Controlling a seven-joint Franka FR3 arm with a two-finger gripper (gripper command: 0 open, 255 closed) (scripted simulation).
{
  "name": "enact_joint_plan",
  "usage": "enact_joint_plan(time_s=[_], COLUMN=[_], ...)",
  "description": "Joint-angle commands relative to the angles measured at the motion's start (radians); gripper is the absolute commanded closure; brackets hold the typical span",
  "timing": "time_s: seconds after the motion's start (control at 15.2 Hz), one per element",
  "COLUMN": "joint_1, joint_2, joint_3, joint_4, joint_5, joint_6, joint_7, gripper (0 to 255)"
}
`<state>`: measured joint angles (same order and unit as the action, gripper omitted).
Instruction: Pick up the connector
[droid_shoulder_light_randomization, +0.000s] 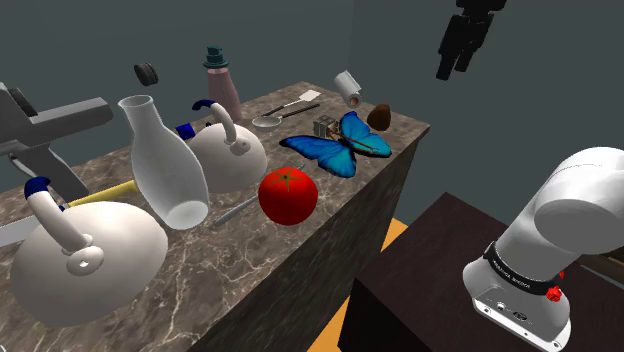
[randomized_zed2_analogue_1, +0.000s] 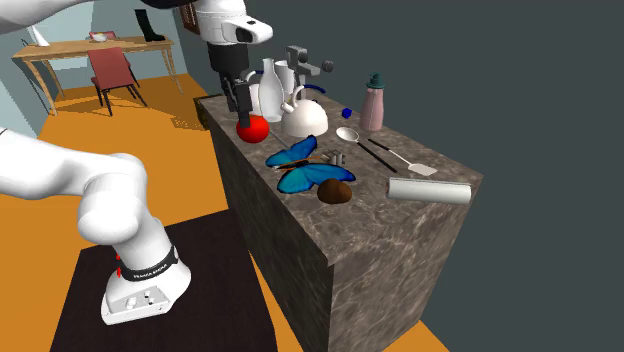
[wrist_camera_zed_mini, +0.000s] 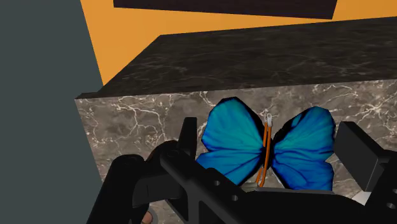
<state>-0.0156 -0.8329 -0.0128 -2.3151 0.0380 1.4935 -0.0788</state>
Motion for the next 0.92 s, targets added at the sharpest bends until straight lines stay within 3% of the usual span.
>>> enact_joint_plan(time_s=[0.0,0.86], joint_1=[0.000,0.024], joint_2=[0.000,0.335], joint_3=[0.000,0.127], joint_4=[0.000,-0.070], joint_5=[0.000,0.025], joint_6=[0.000,0.417], joint_7=[0.000,0.108], gripper=[0,0])
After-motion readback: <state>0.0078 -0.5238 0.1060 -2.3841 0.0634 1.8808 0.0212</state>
